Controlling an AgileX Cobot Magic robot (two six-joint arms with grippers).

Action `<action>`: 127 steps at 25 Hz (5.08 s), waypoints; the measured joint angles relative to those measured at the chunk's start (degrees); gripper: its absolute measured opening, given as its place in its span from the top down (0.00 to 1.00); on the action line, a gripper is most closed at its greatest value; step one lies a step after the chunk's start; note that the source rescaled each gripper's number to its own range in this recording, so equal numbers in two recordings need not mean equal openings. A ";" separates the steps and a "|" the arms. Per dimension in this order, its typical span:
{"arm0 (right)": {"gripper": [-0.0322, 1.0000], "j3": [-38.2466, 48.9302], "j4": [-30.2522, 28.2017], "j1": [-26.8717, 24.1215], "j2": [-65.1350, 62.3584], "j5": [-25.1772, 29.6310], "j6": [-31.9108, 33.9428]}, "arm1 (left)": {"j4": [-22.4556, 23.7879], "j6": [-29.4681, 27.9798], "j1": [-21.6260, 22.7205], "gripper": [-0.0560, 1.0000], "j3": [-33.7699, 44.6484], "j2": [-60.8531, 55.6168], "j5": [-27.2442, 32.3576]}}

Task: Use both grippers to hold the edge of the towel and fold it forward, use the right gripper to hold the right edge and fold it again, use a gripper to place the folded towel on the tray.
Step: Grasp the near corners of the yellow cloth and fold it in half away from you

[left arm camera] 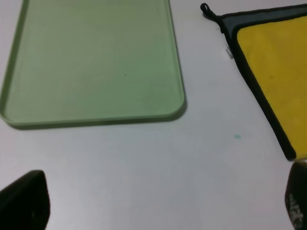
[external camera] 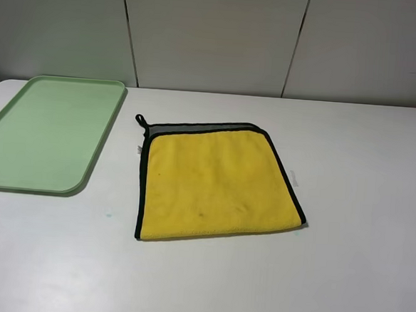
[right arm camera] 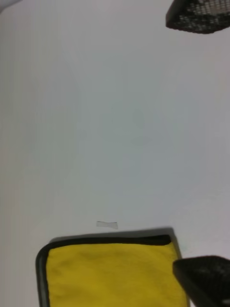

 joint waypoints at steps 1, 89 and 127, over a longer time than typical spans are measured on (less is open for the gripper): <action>0.00 -0.76 0.18 0.00 4.11 -1.25 0.00 | 0.00 0.00 0.00 0.02 -0.01 0.00 -0.11; 0.00 -11.70 7.64 25.81 84.29 -24.87 -75.36 | -11.08 38.74 -35.97 0.05 -31.22 90.31 -16.29; 0.00 -7.92 8.53 25.81 91.42 -32.15 -80.52 | -16.62 41.35 -37.46 0.05 -31.11 94.22 -20.42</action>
